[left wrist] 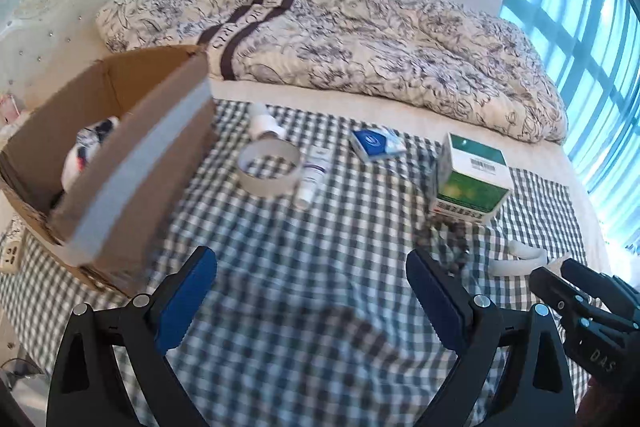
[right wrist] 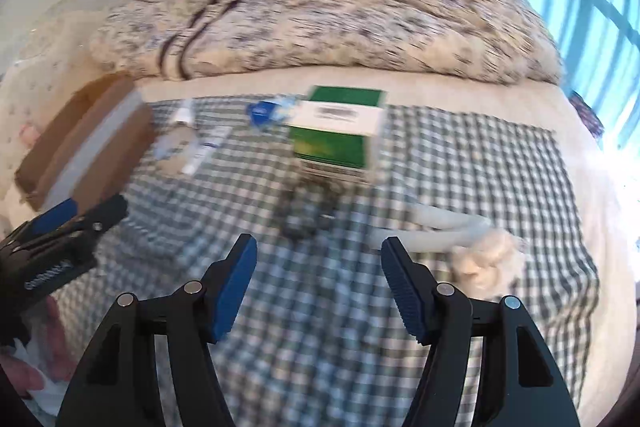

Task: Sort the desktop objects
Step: 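Move both tools back over the bead bracelet and white bag on the cloth, then grasp the black bead bracelet with the left tool while the right tool grasps the white crumpled bag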

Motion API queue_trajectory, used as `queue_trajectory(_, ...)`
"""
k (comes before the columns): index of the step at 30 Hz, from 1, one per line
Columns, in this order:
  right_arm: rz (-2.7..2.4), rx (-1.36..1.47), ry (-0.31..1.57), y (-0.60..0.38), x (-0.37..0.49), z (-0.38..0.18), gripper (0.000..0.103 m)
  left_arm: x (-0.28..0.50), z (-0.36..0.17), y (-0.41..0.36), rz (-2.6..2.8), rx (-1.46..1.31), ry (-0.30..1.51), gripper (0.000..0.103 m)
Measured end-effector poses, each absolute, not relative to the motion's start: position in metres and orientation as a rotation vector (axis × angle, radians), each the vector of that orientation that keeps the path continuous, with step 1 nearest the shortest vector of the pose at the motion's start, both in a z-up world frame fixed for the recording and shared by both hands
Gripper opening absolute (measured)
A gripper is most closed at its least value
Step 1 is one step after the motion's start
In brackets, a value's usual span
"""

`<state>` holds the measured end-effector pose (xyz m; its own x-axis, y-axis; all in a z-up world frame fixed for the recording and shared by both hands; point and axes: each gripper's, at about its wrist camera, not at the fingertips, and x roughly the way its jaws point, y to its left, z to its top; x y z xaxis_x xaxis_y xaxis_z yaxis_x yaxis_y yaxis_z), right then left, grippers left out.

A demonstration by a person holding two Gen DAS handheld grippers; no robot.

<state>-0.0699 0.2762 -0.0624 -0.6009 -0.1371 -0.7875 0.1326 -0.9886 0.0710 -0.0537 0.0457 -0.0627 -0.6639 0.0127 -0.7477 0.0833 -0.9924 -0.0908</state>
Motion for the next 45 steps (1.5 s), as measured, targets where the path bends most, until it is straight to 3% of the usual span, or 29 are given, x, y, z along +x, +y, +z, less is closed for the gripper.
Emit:
queue_trajectory(24, -2.834, 1.469, -0.109, 0.387, -0.08, -0.105, 0.064, -0.101, -0.13, 0.171, -2.883, 1.481, -0.013, 0.098)
queue_trajectory(45, -2.813, 1.62, -0.072, 0.383, -0.112, -0.161, 0.066, -0.143, -0.179, 0.194, -2.849, 1.538, -0.063, 0.101)
